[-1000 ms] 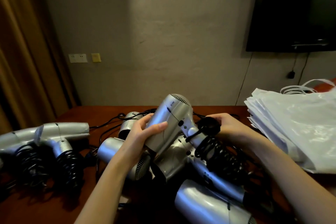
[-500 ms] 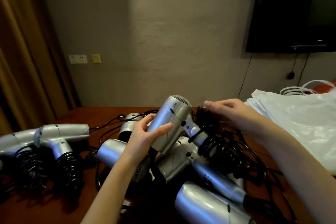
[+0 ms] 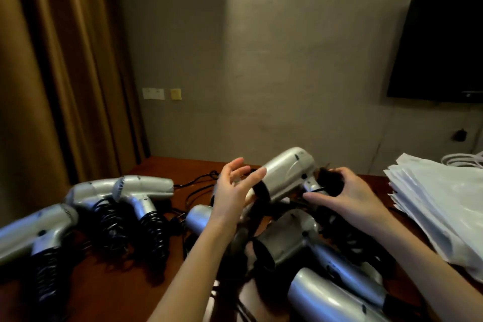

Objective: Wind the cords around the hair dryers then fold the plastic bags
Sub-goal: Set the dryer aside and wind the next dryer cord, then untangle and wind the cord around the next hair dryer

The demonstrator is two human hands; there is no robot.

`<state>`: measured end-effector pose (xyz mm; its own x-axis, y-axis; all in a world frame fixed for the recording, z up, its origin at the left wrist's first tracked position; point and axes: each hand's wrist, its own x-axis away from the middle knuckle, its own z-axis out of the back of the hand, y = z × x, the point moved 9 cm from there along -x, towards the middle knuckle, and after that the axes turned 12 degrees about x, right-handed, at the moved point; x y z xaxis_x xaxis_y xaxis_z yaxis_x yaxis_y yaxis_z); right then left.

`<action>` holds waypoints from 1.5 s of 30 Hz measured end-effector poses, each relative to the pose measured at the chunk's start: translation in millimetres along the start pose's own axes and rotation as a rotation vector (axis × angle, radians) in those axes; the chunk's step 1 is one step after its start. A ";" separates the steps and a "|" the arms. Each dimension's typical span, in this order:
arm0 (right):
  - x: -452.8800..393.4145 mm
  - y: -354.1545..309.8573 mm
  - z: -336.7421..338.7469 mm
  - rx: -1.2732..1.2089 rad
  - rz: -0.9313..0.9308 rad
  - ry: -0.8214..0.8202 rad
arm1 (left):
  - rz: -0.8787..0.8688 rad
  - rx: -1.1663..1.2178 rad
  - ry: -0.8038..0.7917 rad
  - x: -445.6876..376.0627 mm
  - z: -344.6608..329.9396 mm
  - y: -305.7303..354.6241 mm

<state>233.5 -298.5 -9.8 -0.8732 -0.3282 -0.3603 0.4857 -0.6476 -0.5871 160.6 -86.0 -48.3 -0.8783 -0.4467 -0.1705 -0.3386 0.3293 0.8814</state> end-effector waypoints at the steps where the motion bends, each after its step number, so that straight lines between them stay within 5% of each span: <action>1: -0.1 -3.1 2.1 -0.004 -0.007 0.009 | 0.002 0.008 -0.010 4.7 5.8 5.9; 8: 4.1 -74.9 -29.1 -0.093 0.073 -0.106 | 0.086 -0.094 -0.043 40.7 58.0 26.3; 13: 24.2 -153.5 -81.6 -0.111 0.207 -0.229 | 0.003 -0.133 0.117 66.6 116.5 73.9; 21: 52.4 -237.1 -205.7 -0.149 0.244 -0.376 | -0.171 -0.733 0.261 98.5 233.3 168.2; 27: 68.6 -278.4 -272.0 -0.161 0.222 -0.466 | -0.188 -0.810 0.454 102.9 311.6 172.7; 36: 62.7 -276.6 -269.7 0.166 0.322 -0.420 | -0.221 -1.398 0.501 97.0 288.6 161.1; 40: 55.8 -267.4 -241.2 0.163 0.374 -0.431 | -0.398 -1.321 0.273 86.5 222.9 145.9; 45: 42.5 -203.1 -189.2 0.219 0.356 -0.446 | -0.374 -1.186 0.061 76.9 149.7 103.5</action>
<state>105.4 -50.9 -43.1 -0.6144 -0.7763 -0.1409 0.7727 -0.5560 -0.3063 7.5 38.2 -36.1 -0.7657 -0.3998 -0.5038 -0.0225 -0.7661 0.6423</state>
